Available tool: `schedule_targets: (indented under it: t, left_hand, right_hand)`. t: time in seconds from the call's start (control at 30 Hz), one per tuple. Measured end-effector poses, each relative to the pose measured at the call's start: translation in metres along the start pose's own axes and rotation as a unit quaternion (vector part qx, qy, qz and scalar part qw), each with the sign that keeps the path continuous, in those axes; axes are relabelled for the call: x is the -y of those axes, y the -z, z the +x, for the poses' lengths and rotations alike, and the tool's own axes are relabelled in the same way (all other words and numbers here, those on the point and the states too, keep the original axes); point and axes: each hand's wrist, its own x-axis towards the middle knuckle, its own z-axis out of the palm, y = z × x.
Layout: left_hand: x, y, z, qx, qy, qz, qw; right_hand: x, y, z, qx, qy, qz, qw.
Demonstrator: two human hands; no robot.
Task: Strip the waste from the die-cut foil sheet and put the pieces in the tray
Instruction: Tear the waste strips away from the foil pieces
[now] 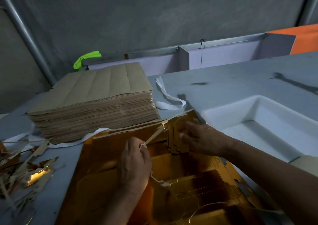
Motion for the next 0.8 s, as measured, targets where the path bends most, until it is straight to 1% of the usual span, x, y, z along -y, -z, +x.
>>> schedule_targets:
  t: [0.1, 0.27, 0.37, 0.47, 0.57, 0.8]
  left_hand:
    - [0.009, 0.005, 0.013, -0.019, 0.039, -0.009, 0.999]
    - [0.017, 0.014, 0.029, -0.058, 0.096, -0.035, 0.993]
    - [0.018, 0.017, 0.033, -0.070, 0.119, -0.067, 0.988]
    - [0.011, 0.019, 0.032, -0.077, 0.109, -0.091, 0.987]
    - [0.003, 0.024, 0.031, -0.093, 0.090, -0.116, 0.985]
    - [-0.012, 0.036, 0.027, -0.111, 0.057, -0.144, 0.982]
  right_hand:
    - [-0.001, 0.000, 0.000, 0.024, -0.006, -0.008, 1.000]
    - [-0.002, 0.000, 0.003, 0.070, 0.006, -0.060, 0.996]
    - [-0.005, -0.003, 0.004, 0.112, -0.014, -0.082, 0.990]
    - [-0.006, -0.004, 0.004, 0.152, -0.039, -0.105, 0.982]
    - [-0.004, -0.005, 0.004, 0.176, -0.041, -0.118, 0.976]
    - [-0.001, -0.003, 0.003, 0.185, -0.038, -0.122, 0.974]
